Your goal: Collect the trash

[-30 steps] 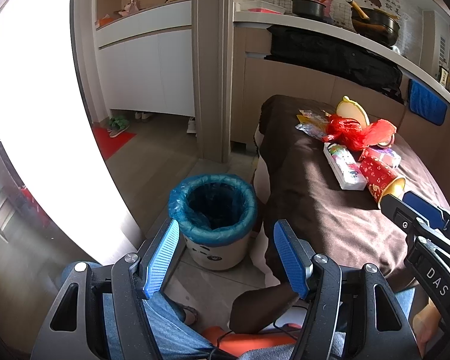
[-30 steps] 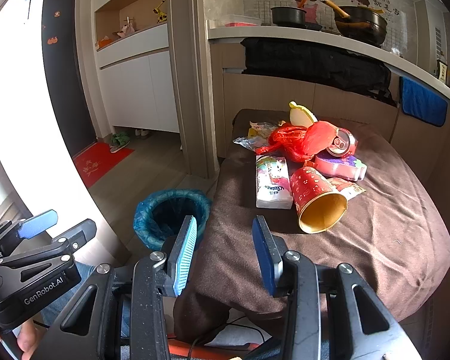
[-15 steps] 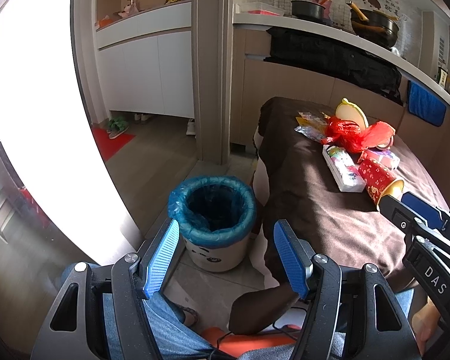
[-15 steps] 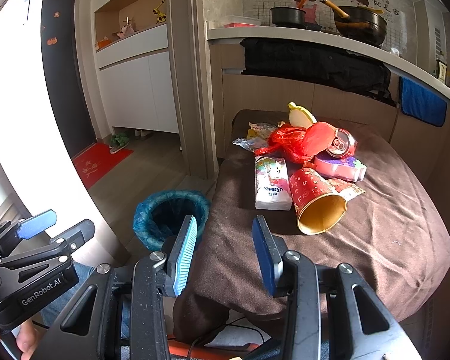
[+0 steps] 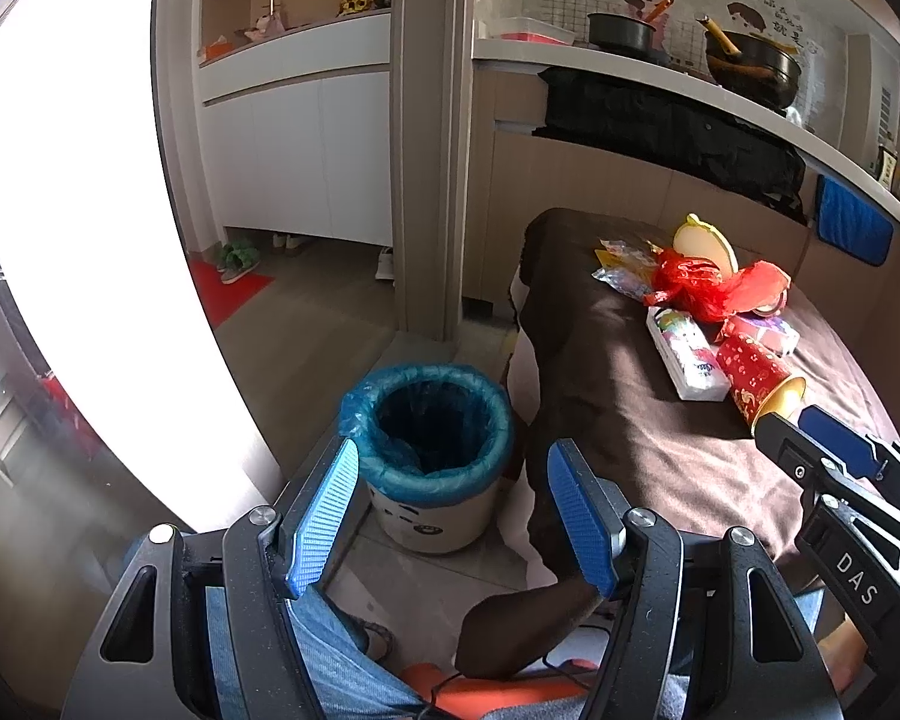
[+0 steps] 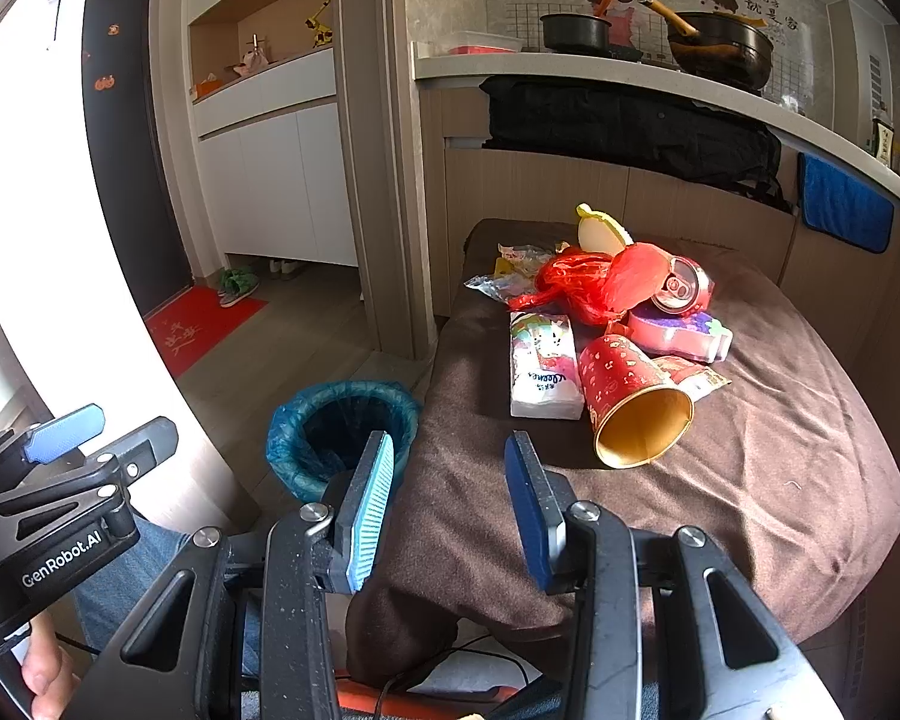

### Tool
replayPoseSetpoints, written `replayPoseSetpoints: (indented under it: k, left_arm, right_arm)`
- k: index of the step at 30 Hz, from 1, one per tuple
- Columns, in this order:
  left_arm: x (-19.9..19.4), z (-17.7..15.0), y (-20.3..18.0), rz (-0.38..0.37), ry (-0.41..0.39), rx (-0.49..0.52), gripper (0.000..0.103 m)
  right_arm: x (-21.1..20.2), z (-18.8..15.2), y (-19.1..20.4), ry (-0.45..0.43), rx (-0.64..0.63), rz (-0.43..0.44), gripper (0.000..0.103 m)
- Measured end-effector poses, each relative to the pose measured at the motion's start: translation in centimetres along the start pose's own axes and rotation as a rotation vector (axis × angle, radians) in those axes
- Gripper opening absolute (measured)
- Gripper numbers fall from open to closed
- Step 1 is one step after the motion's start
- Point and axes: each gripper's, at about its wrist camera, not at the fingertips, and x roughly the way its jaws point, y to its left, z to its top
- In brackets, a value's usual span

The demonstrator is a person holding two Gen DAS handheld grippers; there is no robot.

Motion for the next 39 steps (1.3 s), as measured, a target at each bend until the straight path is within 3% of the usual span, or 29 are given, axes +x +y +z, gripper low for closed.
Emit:
replayPoseSetpoints:
  k: [32,39]
  left_arm:
    - [0.2,-0.1,0.1,0.001,0.005,-0.002,0.066]
    - [1.5,0.2,-0.9,-0.036,-0.005,0.023,0.066]
  right_arm:
    - [0.0,0.0,-0.1,0.001,0.0,0.001,0.037]
    - [0.3,0.2,-0.7,-0.008,-0.003,-0.013,0.037]
